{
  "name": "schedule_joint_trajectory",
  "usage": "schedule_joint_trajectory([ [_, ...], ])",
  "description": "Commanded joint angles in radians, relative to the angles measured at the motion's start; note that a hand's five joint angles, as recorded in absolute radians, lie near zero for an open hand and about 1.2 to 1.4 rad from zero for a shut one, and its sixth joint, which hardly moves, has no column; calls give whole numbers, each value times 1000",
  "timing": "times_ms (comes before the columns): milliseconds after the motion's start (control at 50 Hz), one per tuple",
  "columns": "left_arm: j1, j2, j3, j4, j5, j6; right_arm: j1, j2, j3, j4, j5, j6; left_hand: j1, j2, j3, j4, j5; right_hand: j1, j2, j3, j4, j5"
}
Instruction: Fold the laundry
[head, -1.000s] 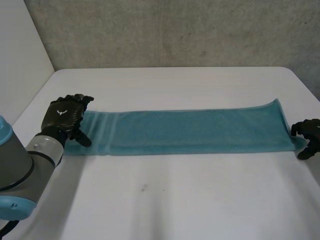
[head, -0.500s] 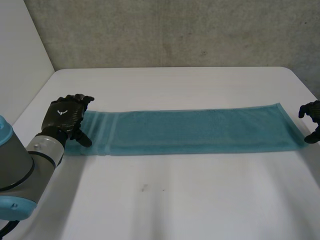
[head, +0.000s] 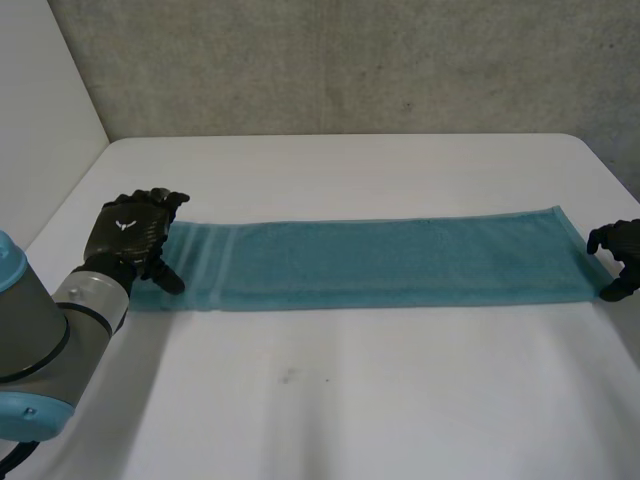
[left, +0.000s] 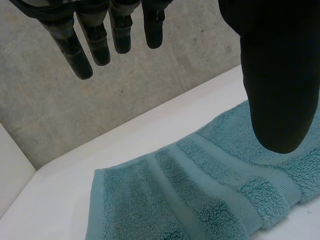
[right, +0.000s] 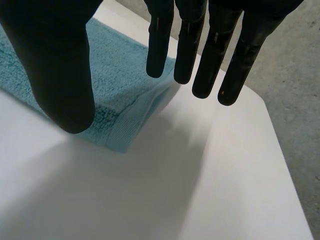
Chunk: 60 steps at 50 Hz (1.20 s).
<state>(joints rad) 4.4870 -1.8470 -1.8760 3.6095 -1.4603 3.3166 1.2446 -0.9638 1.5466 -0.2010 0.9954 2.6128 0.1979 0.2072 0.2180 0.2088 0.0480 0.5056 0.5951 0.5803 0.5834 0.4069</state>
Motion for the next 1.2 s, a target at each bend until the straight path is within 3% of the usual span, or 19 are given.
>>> schedule_joint_trajectory([
  [20, 0, -1, 0, 0, 0, 0, 3, 13, -5, 0, 0, 1, -23, -32, -43, -33, -47, 175, 86, 101, 98, 100],
  [420, 0, -1, 0, 0, 0, 0, 3, 51, -25, 3, 9, -46, -20, -29, -40, -30, -44, 369, 280, 294, 291, 293],
  [500, 0, -1, 0, 0, 0, 0, 3, 60, -34, 3, 15, -46, -20, -29, -40, -30, -44, 592, 502, 517, 514, 516],
  [520, 0, -1, -2, 0, 0, 0, 0, 62, -42, 9, 23, -45, -20, -29, -40, -30, -44, 888, 798, 813, 810, 812],
  [660, 1, -1, -2, 0, 0, 0, -4, 66, -71, 43, 37, -46, -20, -29, -40, -30, -44, 891, 801, 816, 813, 815],
  [740, 1, -1, -2, 0, 0, 0, -5, 71, -92, 60, 69, -45, -20, -29, -40, -30, -44, 891, 801, 816, 813, 815],
  [920, 4, 0, 0, 0, 0, 0, -51, 63, -151, 64, 250, -40, -20, -29, -40, -30, -44, 891, 801, 816, 813, 815],
  [1020, 6, 2, 0, 0, 0, 0, -54, 40, -160, 66, 264, -27, -23, -32, -43, -33, -47, 891, 801, 816, 813, 815],
  [1060, 6, 2, 0, 0, 0, 1, -33, 22, -163, 63, 261, -19, -23, -32, -43, -33, -47, 891, 801, 816, 813, 815],
  [1200, 11, 9, 2, 0, -2, 0, 253, -9, -258, 51, 288, 61, -23, -33, -43, -34, -48, 891, 801, 816, 813, 815],
])
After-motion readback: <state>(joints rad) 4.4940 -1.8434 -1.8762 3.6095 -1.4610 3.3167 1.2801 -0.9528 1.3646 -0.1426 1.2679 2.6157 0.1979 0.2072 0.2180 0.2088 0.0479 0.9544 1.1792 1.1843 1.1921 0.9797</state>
